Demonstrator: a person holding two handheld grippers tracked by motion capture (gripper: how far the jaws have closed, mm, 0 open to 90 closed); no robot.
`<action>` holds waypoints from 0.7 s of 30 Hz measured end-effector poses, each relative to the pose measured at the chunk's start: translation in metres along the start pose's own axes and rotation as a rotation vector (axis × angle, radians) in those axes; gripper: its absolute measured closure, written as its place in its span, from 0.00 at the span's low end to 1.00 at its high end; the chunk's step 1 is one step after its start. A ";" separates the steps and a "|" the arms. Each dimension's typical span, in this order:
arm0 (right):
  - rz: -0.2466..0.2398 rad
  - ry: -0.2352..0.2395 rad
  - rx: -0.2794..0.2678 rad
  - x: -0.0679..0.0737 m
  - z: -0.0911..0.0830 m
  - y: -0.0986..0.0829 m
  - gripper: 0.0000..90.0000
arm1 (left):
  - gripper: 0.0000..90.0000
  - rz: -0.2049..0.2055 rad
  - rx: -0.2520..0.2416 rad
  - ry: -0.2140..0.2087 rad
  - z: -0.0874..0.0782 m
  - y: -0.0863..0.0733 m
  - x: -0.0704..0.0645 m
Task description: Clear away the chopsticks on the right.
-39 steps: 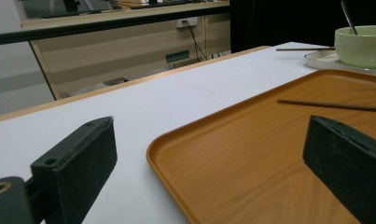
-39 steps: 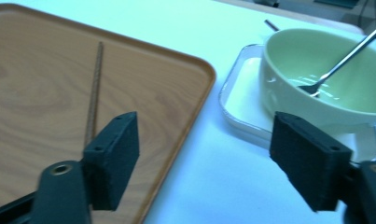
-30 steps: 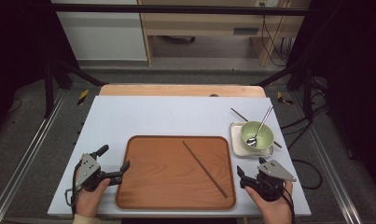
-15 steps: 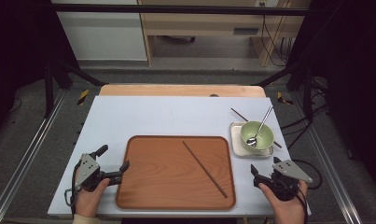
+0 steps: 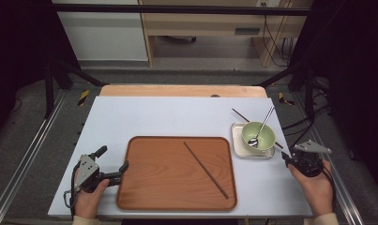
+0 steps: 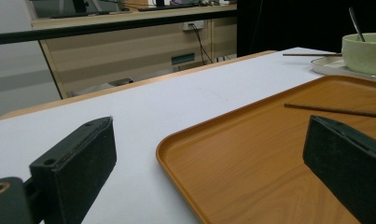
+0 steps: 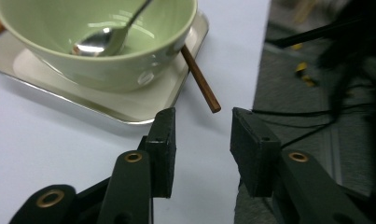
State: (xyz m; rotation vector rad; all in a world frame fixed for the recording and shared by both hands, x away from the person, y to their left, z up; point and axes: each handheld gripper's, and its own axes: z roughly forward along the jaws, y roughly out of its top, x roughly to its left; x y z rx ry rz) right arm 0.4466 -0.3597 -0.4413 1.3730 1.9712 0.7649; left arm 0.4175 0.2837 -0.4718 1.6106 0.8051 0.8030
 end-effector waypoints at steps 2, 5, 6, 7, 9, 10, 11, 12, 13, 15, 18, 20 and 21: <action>-0.023 0.034 0.047 -0.012 0.011 0.003 0.71 | 0.03 0.002 0.005 -0.001 0.001 0.000 0.000; -0.087 0.055 0.079 -0.020 0.022 0.010 0.73 | 0.03 0.008 0.009 -0.004 0.002 0.000 -0.001; -0.096 0.062 0.092 -0.022 0.026 0.011 0.73 | 0.03 0.010 0.010 -0.003 0.002 -0.001 -0.002; -0.090 0.078 0.105 -0.024 0.029 0.013 0.73 | 0.03 0.010 0.011 -0.005 0.002 -0.001 -0.002; -0.084 0.114 0.117 -0.028 0.037 0.014 0.73 | 0.03 0.009 0.009 -0.003 0.002 -0.001 -0.002; -0.089 0.116 0.126 -0.030 0.040 0.015 0.73 | 0.03 0.010 0.009 -0.004 0.002 0.000 -0.001; -0.090 0.128 0.131 -0.030 0.043 0.016 0.74 | 0.03 0.010 0.008 -0.004 0.001 0.000 -0.001; -0.089 0.137 0.136 -0.031 0.045 0.017 0.74 | 0.03 0.010 0.008 -0.003 0.001 -0.001 -0.001; -0.086 0.144 0.136 -0.033 0.048 0.017 0.74 | 0.03 0.009 0.008 -0.001 0.001 -0.001 0.000; -0.072 0.163 0.142 -0.034 0.053 0.019 0.75 | 0.03 0.007 0.007 0.001 0.001 -0.001 0.000; -0.066 0.173 0.148 -0.034 0.058 0.022 0.79 | 0.03 0.008 0.008 0.001 0.001 -0.001 0.000; -0.073 0.182 0.156 -0.034 0.061 0.024 0.81 | 0.03 0.008 0.010 0.000 0.001 -0.001 0.000; -0.072 0.182 0.159 -0.034 0.062 0.025 0.81 | 0.03 0.008 0.010 -0.001 0.001 -0.001 0.000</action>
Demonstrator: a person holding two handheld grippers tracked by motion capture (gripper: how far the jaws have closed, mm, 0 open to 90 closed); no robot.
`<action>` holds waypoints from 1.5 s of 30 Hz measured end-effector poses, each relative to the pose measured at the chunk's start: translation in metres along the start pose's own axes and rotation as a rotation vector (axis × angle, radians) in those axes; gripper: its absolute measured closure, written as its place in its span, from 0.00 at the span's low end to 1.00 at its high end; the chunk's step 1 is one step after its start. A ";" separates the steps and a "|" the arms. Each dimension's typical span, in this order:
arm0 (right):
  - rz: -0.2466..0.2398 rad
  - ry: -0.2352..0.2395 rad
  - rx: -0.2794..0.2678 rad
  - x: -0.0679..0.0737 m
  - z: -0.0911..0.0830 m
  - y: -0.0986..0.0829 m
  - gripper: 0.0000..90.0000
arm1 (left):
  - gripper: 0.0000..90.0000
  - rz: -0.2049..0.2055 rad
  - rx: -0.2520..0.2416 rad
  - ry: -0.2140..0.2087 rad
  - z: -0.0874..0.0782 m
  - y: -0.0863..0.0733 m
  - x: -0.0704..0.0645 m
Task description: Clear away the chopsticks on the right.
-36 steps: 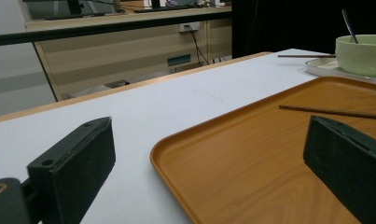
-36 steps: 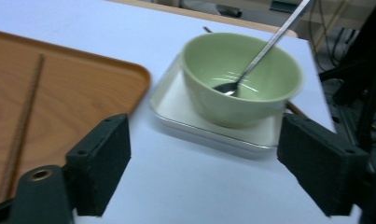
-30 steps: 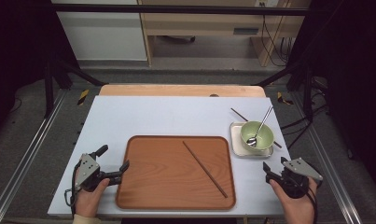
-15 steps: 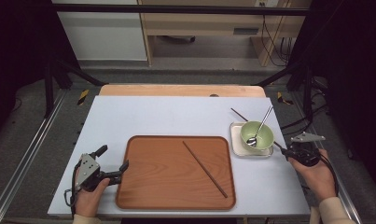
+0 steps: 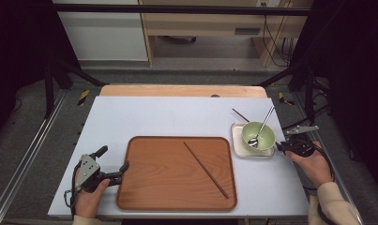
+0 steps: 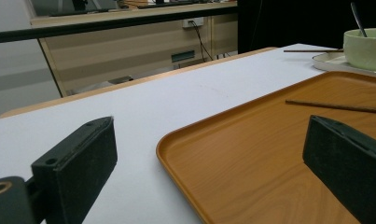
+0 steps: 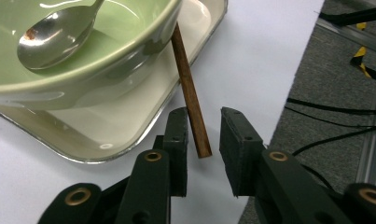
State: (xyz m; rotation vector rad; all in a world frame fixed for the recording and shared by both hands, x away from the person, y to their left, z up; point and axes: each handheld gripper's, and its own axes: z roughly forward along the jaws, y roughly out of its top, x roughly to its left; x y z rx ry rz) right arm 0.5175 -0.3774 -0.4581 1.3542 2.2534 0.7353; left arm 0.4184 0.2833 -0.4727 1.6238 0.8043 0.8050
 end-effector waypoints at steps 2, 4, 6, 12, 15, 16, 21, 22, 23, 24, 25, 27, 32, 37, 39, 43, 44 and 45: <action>-0.006 0.008 0.008 0.000 0.002 0.001 0.82 | 0.03 0.000 0.001 0.000 0.000 0.000 0.000; -0.010 0.013 0.014 0.001 0.004 0.001 0.83 | 0.03 0.000 0.001 0.000 0.000 0.000 0.000; -0.002 0.014 0.016 0.001 0.005 0.001 0.84 | 0.03 0.000 0.002 0.000 0.000 0.000 0.000; -0.006 0.031 0.014 0.001 0.005 0.001 0.87 | 0.03 0.003 0.005 0.000 0.000 0.000 0.000; 0.010 0.036 0.015 0.002 0.004 0.001 0.90 | 0.03 0.005 0.006 0.001 0.000 0.000 0.000; 0.002 0.033 0.010 0.001 0.004 0.000 0.91 | 0.03 0.004 0.005 0.002 0.000 0.000 0.000; 0.015 0.048 -0.002 0.001 0.002 0.001 0.94 | 0.03 0.001 0.003 0.006 0.000 0.000 0.001; 0.011 0.044 -0.011 0.001 0.001 0.001 0.94 | 0.03 0.001 0.003 0.007 0.000 0.000 0.001; 0.010 0.036 -0.012 0.001 0.000 0.001 0.94 | 0.03 0.001 0.003 0.007 -0.001 0.000 0.001; 0.014 0.035 -0.011 0.000 -0.002 0.002 0.94 | 0.03 0.002 0.003 0.008 -0.001 0.000 0.001; 0.015 0.024 -0.017 -0.001 -0.003 0.002 0.94 | 0.03 0.002 0.003 0.008 -0.001 0.000 0.001; 0.025 0.004 -0.030 -0.005 -0.008 0.002 0.94 | 0.03 0.002 0.002 0.007 -0.001 0.000 0.001; 0.055 -0.058 -0.048 -0.011 -0.022 0.004 0.94 | 0.03 0.006 0.006 0.008 -0.001 -0.001 0.001; 0.084 -0.146 -0.074 -0.017 -0.040 0.005 0.94 | 0.03 0.006 0.005 0.010 0.000 0.000 0.001; 0.097 -0.187 -0.074 -0.020 -0.045 0.005 0.94 | 0.03 0.007 0.006 0.009 0.000 -0.001 0.001; 0.128 -0.195 -0.114 -0.021 -0.058 0.006 0.94 | 0.03 0.013 0.005 0.009 0.000 0.000 0.001; 0.123 -0.193 -0.125 -0.020 -0.060 0.007 0.94 | 0.03 0.013 0.006 0.009 0.000 0.000 0.001; 0.137 -0.194 -0.131 -0.018 -0.062 0.007 0.94 | 0.03 0.016 0.006 0.007 0.000 0.000 0.001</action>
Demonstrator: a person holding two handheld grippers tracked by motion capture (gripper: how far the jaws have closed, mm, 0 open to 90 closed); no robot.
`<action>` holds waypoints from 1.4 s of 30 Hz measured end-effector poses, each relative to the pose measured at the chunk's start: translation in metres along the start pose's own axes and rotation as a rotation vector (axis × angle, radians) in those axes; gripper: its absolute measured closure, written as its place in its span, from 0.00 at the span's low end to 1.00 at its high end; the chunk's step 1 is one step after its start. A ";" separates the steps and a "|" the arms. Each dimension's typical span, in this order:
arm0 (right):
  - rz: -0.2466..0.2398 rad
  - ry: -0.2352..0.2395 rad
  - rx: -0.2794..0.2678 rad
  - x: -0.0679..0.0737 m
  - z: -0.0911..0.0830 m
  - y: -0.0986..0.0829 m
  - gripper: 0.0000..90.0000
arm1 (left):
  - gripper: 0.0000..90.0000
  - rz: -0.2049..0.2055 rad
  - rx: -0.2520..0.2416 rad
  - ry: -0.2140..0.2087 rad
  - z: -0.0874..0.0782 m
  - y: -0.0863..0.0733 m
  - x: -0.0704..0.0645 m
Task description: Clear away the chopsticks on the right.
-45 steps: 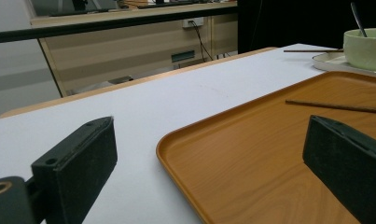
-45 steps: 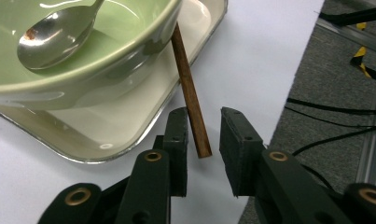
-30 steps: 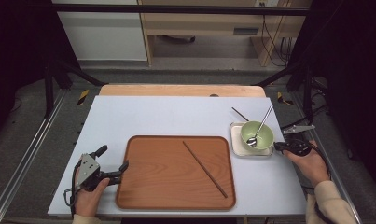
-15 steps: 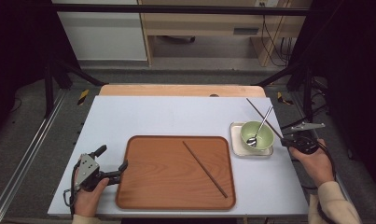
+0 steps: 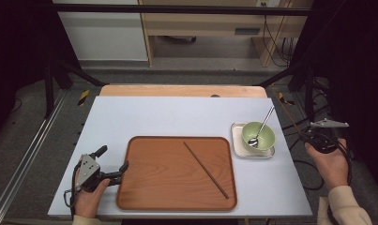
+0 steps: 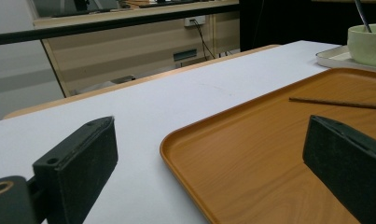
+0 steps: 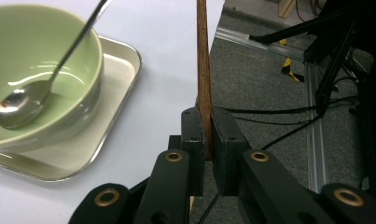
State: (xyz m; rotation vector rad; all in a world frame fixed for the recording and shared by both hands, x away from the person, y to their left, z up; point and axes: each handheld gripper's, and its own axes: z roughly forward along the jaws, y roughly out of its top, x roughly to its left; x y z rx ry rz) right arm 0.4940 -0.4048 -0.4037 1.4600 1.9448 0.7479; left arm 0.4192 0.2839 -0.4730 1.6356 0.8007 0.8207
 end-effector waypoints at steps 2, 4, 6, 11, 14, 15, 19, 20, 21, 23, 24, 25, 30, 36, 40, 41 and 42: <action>0.004 0.007 -0.010 0.001 -0.003 0.001 0.94 | 0.03 0.003 0.002 -0.002 0.000 0.000 0.000; 0.026 0.017 -0.029 0.002 -0.005 0.002 0.94 | 0.03 0.002 0.002 -0.002 0.000 0.000 0.001; 0.033 0.016 -0.042 0.003 -0.009 0.004 0.94 | 0.03 -0.003 -0.004 0.001 -0.001 0.000 0.002; 0.052 0.007 -0.110 0.008 -0.029 0.017 0.94 | 0.03 -0.009 -0.012 0.004 -0.003 0.001 0.003; 0.052 0.034 -0.141 0.014 -0.040 0.027 0.94 | 0.03 -0.007 -0.012 0.003 -0.003 0.001 0.003; 0.054 0.044 -0.155 0.016 -0.043 0.029 0.94 | 0.03 -0.007 -0.013 0.003 -0.003 0.001 0.003; 0.038 0.081 -0.190 0.027 -0.053 0.037 0.94 | 0.03 -0.006 -0.010 0.004 -0.002 0.001 0.003; 0.035 0.092 -0.203 0.031 -0.055 0.039 0.94 | 0.03 -0.005 -0.008 0.004 -0.002 0.001 0.002; 0.037 0.115 -0.216 0.035 -0.058 0.041 0.94 | 0.03 -0.002 -0.006 0.007 -0.002 0.001 0.002; 0.050 0.165 -0.249 0.043 -0.062 0.043 0.94 | 0.03 -0.003 -0.003 0.008 -0.001 0.000 0.002; 0.039 0.177 -0.255 0.048 -0.065 0.044 0.94 | 0.03 -0.004 -0.003 0.008 -0.001 0.000 0.002; 0.034 0.186 -0.260 0.053 -0.067 0.045 0.94 | 0.03 -0.004 -0.003 0.008 -0.002 0.000 0.002; 0.004 0.229 -0.265 0.079 -0.072 0.045 0.94 | 0.03 -0.005 -0.007 0.009 -0.002 0.001 0.003; -0.039 0.274 -0.245 0.110 -0.073 0.044 0.94 | 0.03 -0.008 -0.009 0.009 -0.003 0.001 0.004; -0.060 0.315 -0.217 0.133 -0.071 0.040 0.94 | 0.03 -0.007 -0.008 0.011 -0.003 0.001 0.004; -0.074 0.320 -0.207 0.139 -0.069 0.039 0.94 | 0.03 -0.008 -0.008 0.011 -0.003 0.001 0.004; -0.088 0.327 -0.201 0.145 -0.068 0.037 0.94 | 0.03 -0.008 -0.008 0.011 -0.003 0.001 0.004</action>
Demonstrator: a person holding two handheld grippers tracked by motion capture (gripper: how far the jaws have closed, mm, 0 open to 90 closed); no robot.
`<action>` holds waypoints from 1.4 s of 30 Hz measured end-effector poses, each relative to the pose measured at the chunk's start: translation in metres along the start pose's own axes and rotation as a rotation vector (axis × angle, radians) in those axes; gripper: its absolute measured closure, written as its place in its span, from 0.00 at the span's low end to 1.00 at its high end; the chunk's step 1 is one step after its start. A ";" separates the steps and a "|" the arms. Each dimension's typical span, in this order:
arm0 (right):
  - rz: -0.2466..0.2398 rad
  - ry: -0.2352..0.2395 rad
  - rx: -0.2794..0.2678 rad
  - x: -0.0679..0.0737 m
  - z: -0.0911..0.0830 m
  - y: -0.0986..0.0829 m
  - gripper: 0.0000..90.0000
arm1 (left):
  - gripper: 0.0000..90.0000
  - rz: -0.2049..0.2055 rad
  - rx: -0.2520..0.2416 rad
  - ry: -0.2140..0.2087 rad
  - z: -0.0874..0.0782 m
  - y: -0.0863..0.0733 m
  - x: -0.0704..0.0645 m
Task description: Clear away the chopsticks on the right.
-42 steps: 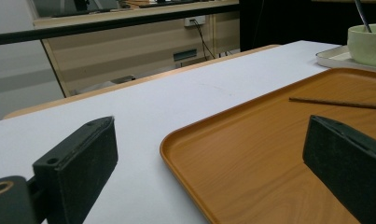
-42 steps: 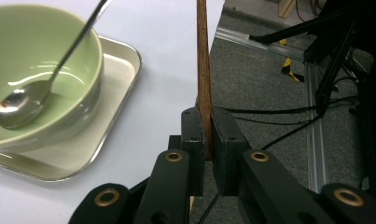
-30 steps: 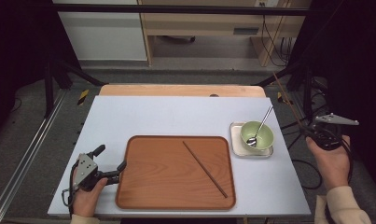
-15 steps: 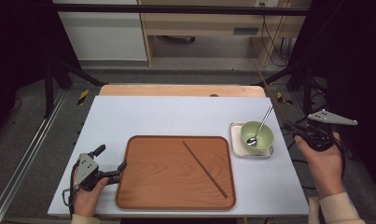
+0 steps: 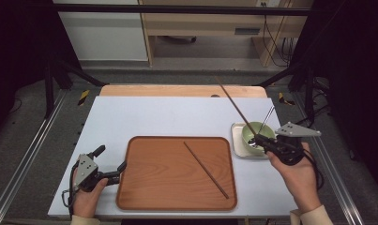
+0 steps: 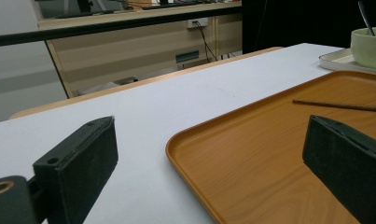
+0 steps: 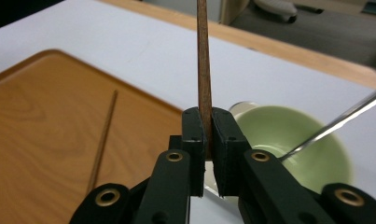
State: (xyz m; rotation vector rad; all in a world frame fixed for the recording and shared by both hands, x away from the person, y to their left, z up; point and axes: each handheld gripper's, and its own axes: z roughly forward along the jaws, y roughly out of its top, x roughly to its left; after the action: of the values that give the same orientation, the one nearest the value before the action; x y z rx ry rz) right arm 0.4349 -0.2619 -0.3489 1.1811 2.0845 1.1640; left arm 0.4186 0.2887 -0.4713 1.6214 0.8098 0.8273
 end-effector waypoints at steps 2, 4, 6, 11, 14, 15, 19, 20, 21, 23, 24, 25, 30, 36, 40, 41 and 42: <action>-0.011 0.017 0.025 0.011 0.006 -0.006 0.94 | 0.03 0.000 -0.001 0.000 0.000 0.000 0.000; -0.022 0.019 0.063 0.022 0.014 -0.015 0.94 | 0.03 0.000 -0.001 0.000 0.000 0.000 0.000; -0.005 0.050 0.082 0.031 0.021 -0.026 0.94 | 0.03 0.001 -0.002 0.001 0.000 0.000 0.000; 0.004 0.089 0.127 0.052 0.033 -0.047 0.94 | 0.03 0.000 -0.001 0.000 0.000 0.000 0.000; 0.003 0.098 0.154 0.061 0.036 -0.057 0.94 | 0.03 0.001 0.000 0.000 0.000 0.000 0.000; 0.001 0.100 0.160 0.064 0.038 -0.059 0.94 | 0.03 0.001 -0.001 0.000 0.000 0.000 0.000; 0.001 0.113 0.200 0.074 0.041 -0.068 0.94 | 0.03 -0.001 -0.003 0.003 0.000 0.000 0.001; -0.010 0.114 0.209 0.076 0.040 -0.069 0.94 | 0.03 -0.001 -0.002 0.002 0.000 0.000 0.001; -0.002 0.114 0.215 0.079 0.040 -0.070 0.94 | 0.03 -0.002 -0.002 0.002 0.000 0.000 0.001; -0.001 0.111 0.227 0.083 0.039 -0.072 0.94 | 0.03 0.000 -0.001 0.002 0.000 0.000 0.001; -0.013 0.111 0.228 0.084 0.039 -0.073 0.94 | 0.03 0.001 -0.001 0.002 -0.001 0.000 0.000; -0.009 0.114 0.235 0.086 0.038 -0.074 0.94 | 0.03 0.001 0.000 0.001 -0.001 0.000 0.000; -0.022 0.125 0.266 0.093 0.037 -0.078 0.94 | 0.03 0.000 0.000 0.000 0.000 0.000 0.000; -0.037 0.149 0.296 0.098 0.039 -0.084 0.94 | 0.03 -0.002 -0.001 0.001 0.000 0.000 0.001; -0.033 0.148 0.330 0.106 0.044 -0.087 0.94 | 0.03 0.000 0.001 -0.001 0.000 0.000 0.000; -0.037 0.150 0.340 0.107 0.045 -0.087 0.94 | 0.03 0.000 0.001 -0.001 0.000 0.000 0.000; -0.042 0.147 0.351 0.109 0.047 -0.088 0.94 | 0.03 0.000 0.002 -0.001 0.000 0.000 0.000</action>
State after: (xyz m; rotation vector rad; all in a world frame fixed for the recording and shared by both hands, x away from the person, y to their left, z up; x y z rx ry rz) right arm 0.3726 -0.1716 -0.4478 1.2266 2.4880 0.9129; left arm 0.4184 0.2890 -0.4711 1.6234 0.8100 0.8264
